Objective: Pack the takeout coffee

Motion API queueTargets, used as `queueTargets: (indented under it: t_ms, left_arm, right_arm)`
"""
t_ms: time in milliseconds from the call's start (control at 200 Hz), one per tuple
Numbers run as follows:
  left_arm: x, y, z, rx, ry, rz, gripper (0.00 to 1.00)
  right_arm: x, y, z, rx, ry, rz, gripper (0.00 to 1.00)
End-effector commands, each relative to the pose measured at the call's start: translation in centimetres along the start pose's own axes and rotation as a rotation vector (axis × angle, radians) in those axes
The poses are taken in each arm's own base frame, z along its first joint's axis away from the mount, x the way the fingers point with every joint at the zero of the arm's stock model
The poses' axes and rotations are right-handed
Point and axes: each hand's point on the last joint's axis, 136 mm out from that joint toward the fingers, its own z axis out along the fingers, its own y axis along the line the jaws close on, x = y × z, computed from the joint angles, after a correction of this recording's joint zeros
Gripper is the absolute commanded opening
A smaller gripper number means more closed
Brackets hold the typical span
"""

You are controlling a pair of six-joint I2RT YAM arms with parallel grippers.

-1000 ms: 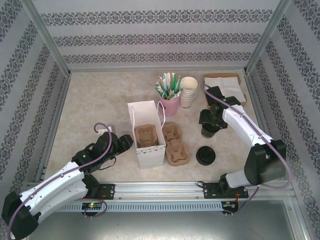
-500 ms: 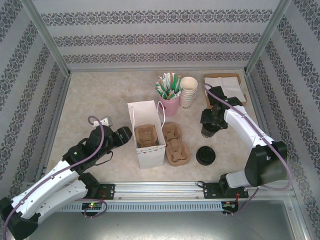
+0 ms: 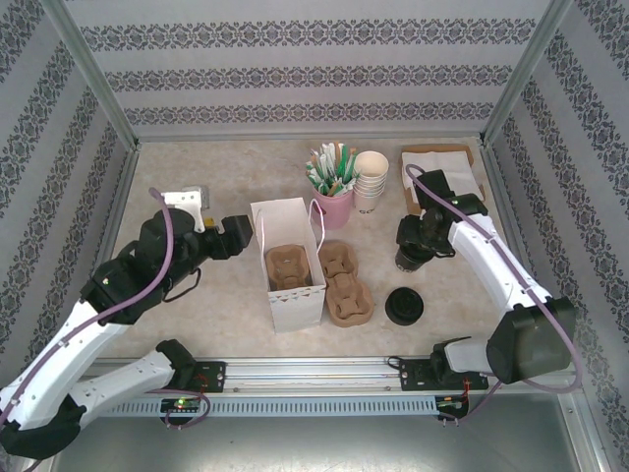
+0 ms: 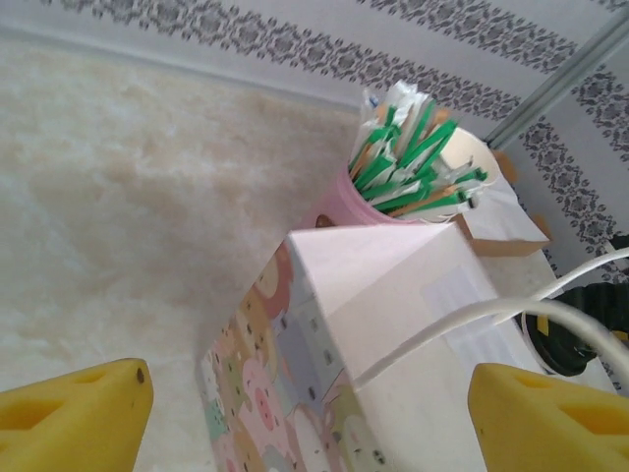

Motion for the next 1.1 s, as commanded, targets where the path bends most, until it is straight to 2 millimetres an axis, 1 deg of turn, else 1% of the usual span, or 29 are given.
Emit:
queueTargets:
  t_ms: [0,85,145,245,300,370,415,535,670,809,859,934,999,1094]
  left_arm:
    - [-1.0,-0.7,-1.3,0.007,0.02,0.185,0.85]
    - [-2.3,-2.5,-2.0,0.075,0.016,0.192,0.85]
    - [-2.9,-3.7,-2.4,0.122,0.032,0.143,0.81]
    - [-2.4,-6.0,-2.5,0.231,0.096,0.056,0.75]
    - [-1.6,-6.7,-2.4,0.264,0.14,0.03,0.7]
    - [-0.6,-6.5,-2.3,0.264,0.182,0.011,0.64]
    - [0.0,-6.4,-2.3,0.268,0.201,0.004,0.63]
    - [1.5,-7.0,-2.2,0.325,0.25,-0.024,0.64]
    - [2.2,-7.7,-2.1,0.366,0.277,-0.033,0.66]
    - [2.7,-6.6,-1.6,0.309,0.275,-0.035,0.65]
    - [2.8,-6.2,-1.4,0.296,0.269,-0.041,0.63]
    - [3.2,-5.6,-1.1,0.278,0.261,-0.057,0.6]
    - [3.6,-5.1,-0.9,0.263,0.254,-0.071,0.56]
    - [4.1,-4.6,-0.6,0.252,0.249,-0.094,0.55]
  right_arm:
    - [0.0,0.0,-2.1,0.009,-0.015,-0.047,0.7]
    - [0.0,0.2,-3.2,0.031,-0.032,-0.086,0.7]
    - [0.1,0.3,-4.0,0.044,-0.04,-0.107,0.7]
    - [0.1,0.9,-5.4,0.053,-0.06,-0.145,0.7]
    - [0.1,1.3,-6.3,0.054,-0.069,-0.164,0.7]
    - [-0.1,1.8,-7.6,0.053,-0.092,-0.188,0.7]
    - [-0.2,2.2,-8.7,0.046,-0.11,-0.2,0.7]
    - [-0.4,3.5,-11.5,0.02,-0.153,-0.251,0.7]
    - [-0.3,4.8,-14.9,0.002,-0.2,-0.308,0.69]
    - [0.1,6.3,-18.5,-0.032,-0.259,-0.361,0.69]
    - [0.3,6.9,-19.6,-0.049,-0.281,-0.381,0.69]
    - [0.7,7.5,-20.9,-0.068,-0.301,-0.407,0.68]
    - [0.8,7.9,-22.2,-0.091,-0.323,-0.42,0.68]
    - [0.9,8.6,-23.8,-0.139,-0.362,-0.427,0.68]
